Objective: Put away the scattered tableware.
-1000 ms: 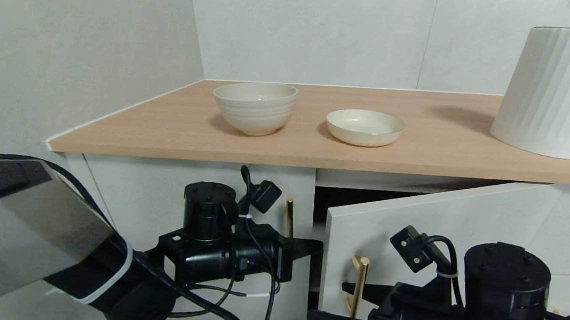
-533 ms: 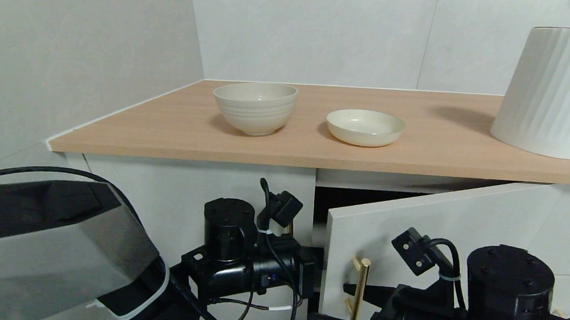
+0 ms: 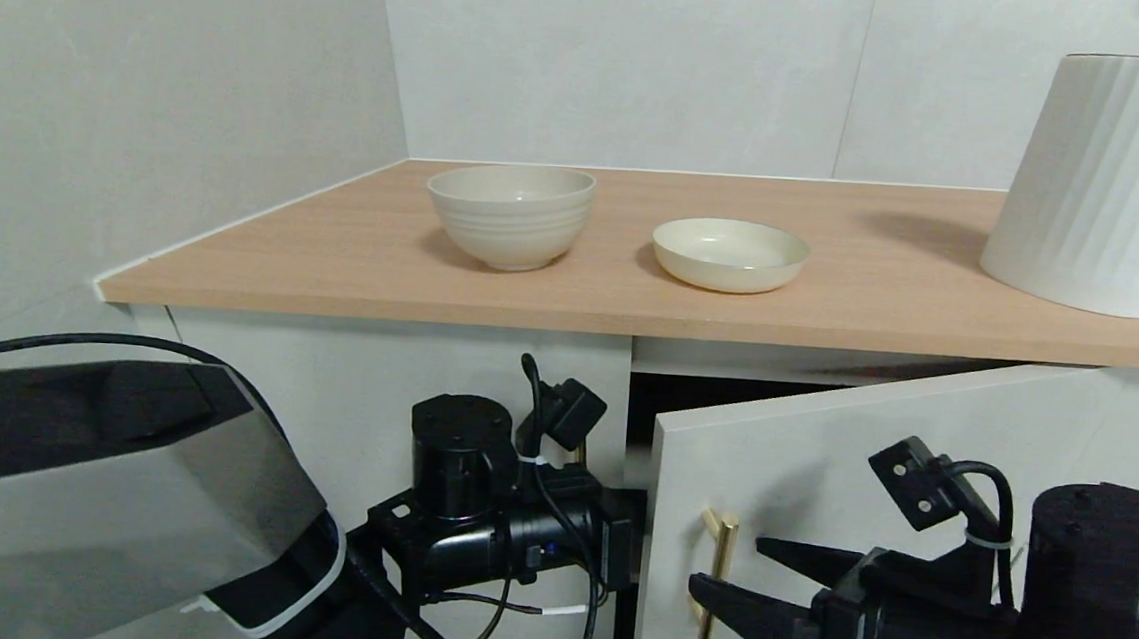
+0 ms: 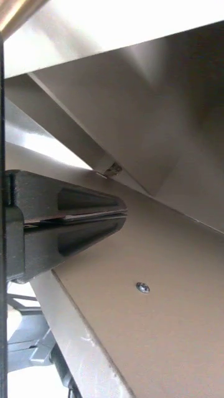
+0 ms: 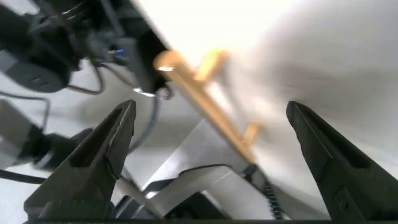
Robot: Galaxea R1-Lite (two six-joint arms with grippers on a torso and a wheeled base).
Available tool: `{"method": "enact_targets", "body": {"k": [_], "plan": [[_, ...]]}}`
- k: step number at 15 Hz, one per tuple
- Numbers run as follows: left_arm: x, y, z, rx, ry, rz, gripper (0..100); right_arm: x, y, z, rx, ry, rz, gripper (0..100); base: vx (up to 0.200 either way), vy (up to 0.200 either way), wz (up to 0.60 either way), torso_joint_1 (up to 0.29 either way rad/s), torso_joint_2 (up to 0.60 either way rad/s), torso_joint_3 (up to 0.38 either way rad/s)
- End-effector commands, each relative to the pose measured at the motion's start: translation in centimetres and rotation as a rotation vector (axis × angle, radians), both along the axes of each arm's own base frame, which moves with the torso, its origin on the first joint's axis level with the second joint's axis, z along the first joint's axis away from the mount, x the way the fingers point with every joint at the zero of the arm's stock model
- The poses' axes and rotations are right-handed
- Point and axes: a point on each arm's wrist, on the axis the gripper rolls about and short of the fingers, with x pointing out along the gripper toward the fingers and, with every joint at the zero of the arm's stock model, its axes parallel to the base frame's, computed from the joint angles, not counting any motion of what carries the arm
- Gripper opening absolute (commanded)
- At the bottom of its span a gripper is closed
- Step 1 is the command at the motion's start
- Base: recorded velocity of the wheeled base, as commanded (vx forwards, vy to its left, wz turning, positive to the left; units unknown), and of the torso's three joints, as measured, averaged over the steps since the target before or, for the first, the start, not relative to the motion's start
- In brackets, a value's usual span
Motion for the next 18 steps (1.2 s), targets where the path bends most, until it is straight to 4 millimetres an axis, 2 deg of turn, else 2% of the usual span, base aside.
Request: {"method": "enact_targets", "body": {"k": [1,5,7,10,14,18], "plan": [[0.0,0.0,0.4,-0.009,-0.009,0.000,0,-3.0,-3.0,-0.9,-0.062,-0.011,0.002,100,0.000,0.000,0.00,0.000,0.00,0.000],[-0.8,-0.7,0.5,-0.008,-0.008,-0.029,0,-7.8,-6.4,-2.4,-0.124,0.021,0.057,100,0.000,0.000,0.00,0.000,0.00,0.000],[-1.2,-1.2,0.4,-0.006,-0.001,-0.047,0,-9.3,-7.6,-2.0,-0.147,0.045,0.088,100,0.000,0.000,0.00,0.000,0.00,0.000],[-1.4,-1.5,0.9,-0.005,0.005,-0.057,0,-9.6,-7.7,-0.9,-0.158,0.059,0.107,100,0.000,0.000,0.00,0.000,0.00,0.000],[-1.3,-1.7,1.2,-0.013,0.024,-0.057,0,-9.7,-7.6,-0.8,-0.149,0.065,0.143,100,-0.200,0.000,0.00,0.004,0.00,0.002],[-0.5,-2.4,0.8,-0.003,0.036,-0.056,0,-9.7,-7.6,-0.8,-0.147,0.063,0.143,100,0.000,0.000,0.00,0.000,0.00,0.000]]}}
